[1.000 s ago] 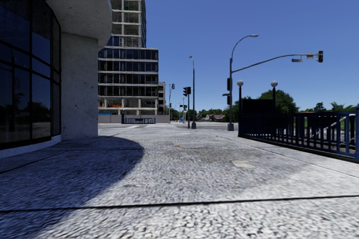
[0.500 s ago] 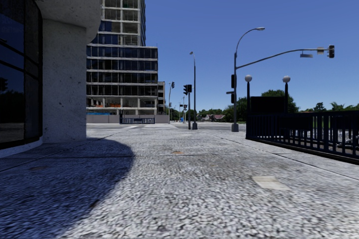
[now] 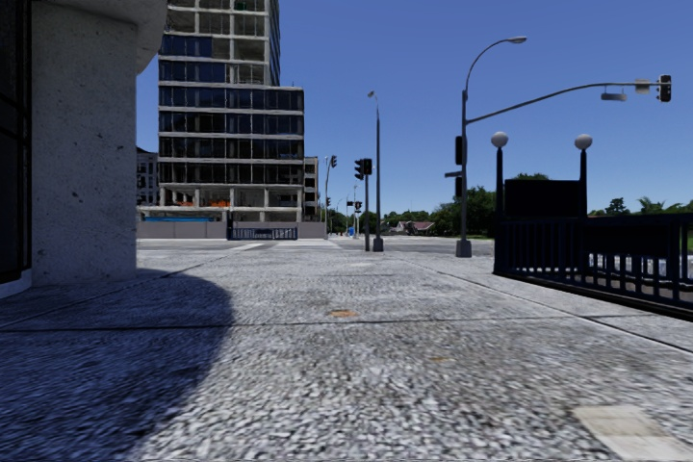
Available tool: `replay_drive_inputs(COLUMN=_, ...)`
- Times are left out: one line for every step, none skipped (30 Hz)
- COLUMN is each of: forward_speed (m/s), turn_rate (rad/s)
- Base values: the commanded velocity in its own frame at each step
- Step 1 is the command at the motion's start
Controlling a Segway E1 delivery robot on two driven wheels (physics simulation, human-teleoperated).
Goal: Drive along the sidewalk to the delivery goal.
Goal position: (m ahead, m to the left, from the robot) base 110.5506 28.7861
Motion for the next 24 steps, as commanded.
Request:
replay_drive_inputs(forward_speed=2.00, turn_rate=0.00)
replay_drive_inputs(forward_speed=2.00, turn_rate=0.00)
replay_drive_inputs(forward_speed=2.00, turn_rate=0.00)
replay_drive_inputs(forward_speed=2.00, turn_rate=0.00)
replay_drive_inputs(forward_speed=2.00, turn_rate=0.00)
replay_drive_inputs(forward_speed=2.00, turn_rate=0.00)
replay_drive_inputs(forward_speed=2.00, turn_rate=0.00)
replay_drive_inputs(forward_speed=2.00, turn_rate=0.04)
replay_drive_inputs(forward_speed=2.00, turn_rate=0.67)
replay_drive_inputs(forward_speed=2.00, turn_rate=0.69)
replay_drive_inputs(forward_speed=2.00, turn_rate=0.58)
replay_drive_inputs(forward_speed=2.00, turn_rate=0.14)
replay_drive_inputs(forward_speed=2.00, turn_rate=0.03)
replay_drive_inputs(forward_speed=2.00, turn_rate=0.03)
replay_drive_inputs(forward_speed=2.00, turn_rate=0.01)
replay_drive_inputs(forward_speed=2.00, turn_rate=0.00)
replay_drive_inputs(forward_speed=2.00, turn_rate=0.00)
replay_drive_inputs(forward_speed=2.00, turn_rate=0.00)
replay_drive_inputs(forward_speed=2.00, turn_rate=0.00)
replay_drive_inputs(forward_speed=2.00, turn_rate=0.00)
replay_drive_inputs(forward_speed=2.00, turn_rate=0.00)
replay_drive_inputs(forward_speed=2.00, turn_rate=0.00)
replay_drive_inputs(forward_speed=2.00, turn_rate=0.00)
replay_drive_inputs(forward_speed=2.00, turn_rate=0.00)
